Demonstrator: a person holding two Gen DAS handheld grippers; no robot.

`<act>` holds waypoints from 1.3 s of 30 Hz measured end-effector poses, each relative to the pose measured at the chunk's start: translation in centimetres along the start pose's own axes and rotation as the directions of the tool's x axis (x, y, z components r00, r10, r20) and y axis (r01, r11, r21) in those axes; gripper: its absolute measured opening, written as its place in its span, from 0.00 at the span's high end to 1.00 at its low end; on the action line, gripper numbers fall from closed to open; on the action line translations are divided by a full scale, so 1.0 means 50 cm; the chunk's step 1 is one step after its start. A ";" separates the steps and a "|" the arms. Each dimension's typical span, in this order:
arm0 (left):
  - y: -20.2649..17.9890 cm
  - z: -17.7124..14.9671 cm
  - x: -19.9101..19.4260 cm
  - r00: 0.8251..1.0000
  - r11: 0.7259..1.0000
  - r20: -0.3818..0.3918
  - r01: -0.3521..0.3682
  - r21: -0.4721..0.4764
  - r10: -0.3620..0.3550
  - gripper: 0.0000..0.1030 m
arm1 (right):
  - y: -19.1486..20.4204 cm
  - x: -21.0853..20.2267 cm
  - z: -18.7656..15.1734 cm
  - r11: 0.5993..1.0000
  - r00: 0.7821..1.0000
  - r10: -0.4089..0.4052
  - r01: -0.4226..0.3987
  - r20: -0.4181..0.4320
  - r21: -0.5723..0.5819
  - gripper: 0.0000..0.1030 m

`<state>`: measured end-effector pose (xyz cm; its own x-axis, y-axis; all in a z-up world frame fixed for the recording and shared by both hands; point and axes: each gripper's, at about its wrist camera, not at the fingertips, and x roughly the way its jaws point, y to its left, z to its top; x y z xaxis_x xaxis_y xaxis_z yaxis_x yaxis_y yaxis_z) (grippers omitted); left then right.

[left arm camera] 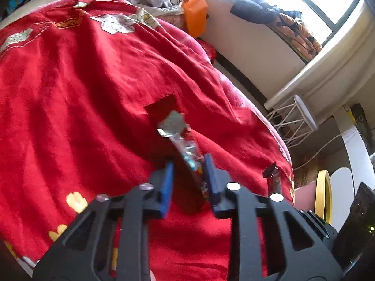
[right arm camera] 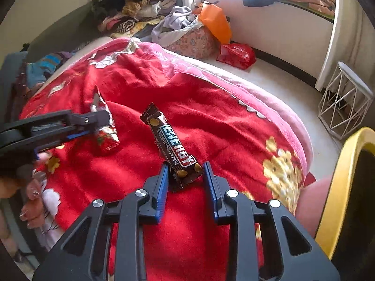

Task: Collect trash
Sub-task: 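Grasp the silver-red wrapper with the left tool while the right tool grasps the brown Energy bar, then carry the wrapper with the left tool while the right tool carries the Energy bar over the bin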

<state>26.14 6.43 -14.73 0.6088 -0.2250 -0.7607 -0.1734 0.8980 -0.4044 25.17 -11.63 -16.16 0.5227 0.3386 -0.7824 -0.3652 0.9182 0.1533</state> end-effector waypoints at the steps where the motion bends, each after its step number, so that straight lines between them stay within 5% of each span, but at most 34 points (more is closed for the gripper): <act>1: -0.004 -0.004 -0.003 1.000 1.000 0.002 0.004 0.007 -0.004 0.89 | -0.001 -0.009 -0.005 1.000 1.000 0.008 -0.008 0.006 0.013 0.73; 23: -0.142 -0.049 -0.161 0.986 0.976 0.122 0.083 0.201 -0.109 0.96 | -0.084 -0.237 -0.067 0.986 0.984 0.013 -0.042 0.176 0.162 0.73; 39: -0.330 -0.115 -0.190 0.966 0.900 0.079 0.197 0.388 -0.246 0.96 | -0.264 -0.334 -0.139 0.926 0.969 -0.144 0.061 0.200 0.372 0.73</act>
<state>18.77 -8.42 -3.77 0.6923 -0.4079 -0.5953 0.2640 0.9109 -0.3171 15.91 -30.85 -9.31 0.7133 0.2368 -0.6597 -0.0198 0.9476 0.3187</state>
